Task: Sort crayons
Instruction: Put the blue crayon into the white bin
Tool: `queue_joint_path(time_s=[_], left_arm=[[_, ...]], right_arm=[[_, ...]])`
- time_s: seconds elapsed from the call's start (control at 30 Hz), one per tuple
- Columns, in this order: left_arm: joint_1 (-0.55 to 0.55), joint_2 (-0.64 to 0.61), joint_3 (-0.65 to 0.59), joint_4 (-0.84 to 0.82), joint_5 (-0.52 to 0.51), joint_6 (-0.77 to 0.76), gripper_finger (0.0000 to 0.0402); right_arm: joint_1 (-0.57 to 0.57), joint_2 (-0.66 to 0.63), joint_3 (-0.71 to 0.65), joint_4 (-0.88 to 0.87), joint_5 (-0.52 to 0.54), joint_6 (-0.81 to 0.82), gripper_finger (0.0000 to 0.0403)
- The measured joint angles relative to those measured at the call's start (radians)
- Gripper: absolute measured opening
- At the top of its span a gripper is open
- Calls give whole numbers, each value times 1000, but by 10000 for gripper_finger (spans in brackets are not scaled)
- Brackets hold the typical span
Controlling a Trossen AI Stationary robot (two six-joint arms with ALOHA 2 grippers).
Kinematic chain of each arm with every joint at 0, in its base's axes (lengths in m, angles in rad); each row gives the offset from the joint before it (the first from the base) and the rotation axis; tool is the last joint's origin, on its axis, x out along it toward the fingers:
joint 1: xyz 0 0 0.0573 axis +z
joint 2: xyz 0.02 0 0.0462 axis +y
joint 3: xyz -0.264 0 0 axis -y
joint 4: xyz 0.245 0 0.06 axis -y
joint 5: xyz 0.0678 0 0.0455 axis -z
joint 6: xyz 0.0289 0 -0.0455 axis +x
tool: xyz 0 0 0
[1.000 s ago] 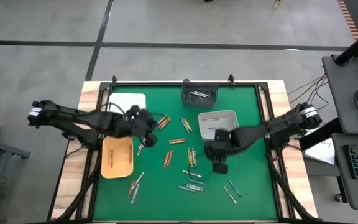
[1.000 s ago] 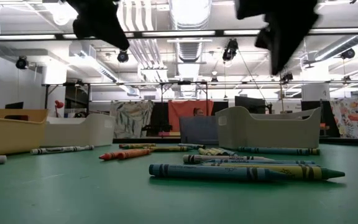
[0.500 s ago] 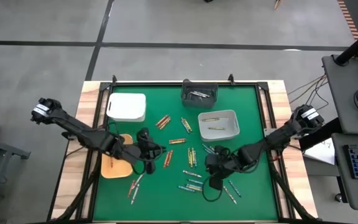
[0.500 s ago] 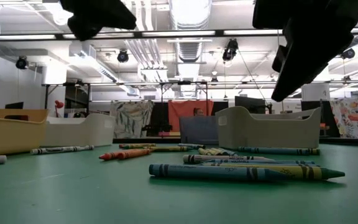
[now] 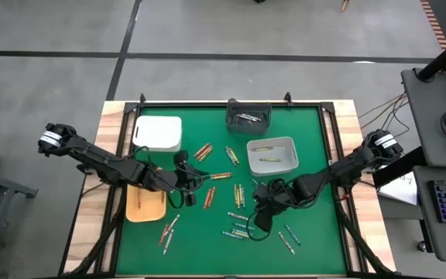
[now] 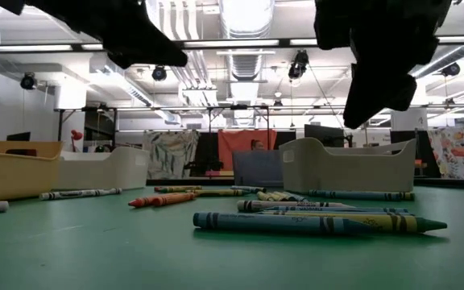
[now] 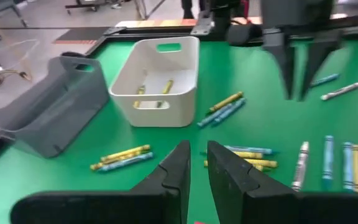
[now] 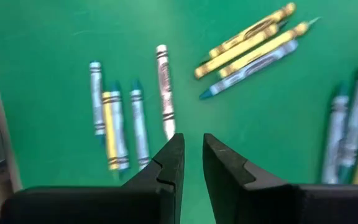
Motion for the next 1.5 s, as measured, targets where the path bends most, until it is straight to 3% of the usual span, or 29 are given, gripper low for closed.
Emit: queue_joint_path(time_s=[0.23, 0.43, 0.67, 1.07, 1.27, 1.5], left_arm=[[10, -1, 59, 12, 0, -24, 37], [4, -1, 128, -10, 1, -45, 37], [4, -1, 153, -14, -1, -15, 37], [4, -1, 155, -1, -15, -12, 37], [4, -1, 155, 2, -16, -12, 37], [4, -1, 158, 2, -16, -12, 37]], right_arm=[[-2, 0, 48, -14, -64, 84, 51], [0, 0, 108, -172, -60, 188, 81], [-4, 0, 95, -283, 125, 275, 102], [-2, 0, 119, -276, 92, 193, 87], [-3, 0, 115, -272, 191, 132, 77], [-3, 2, 58, -279, 201, 245, 74]])
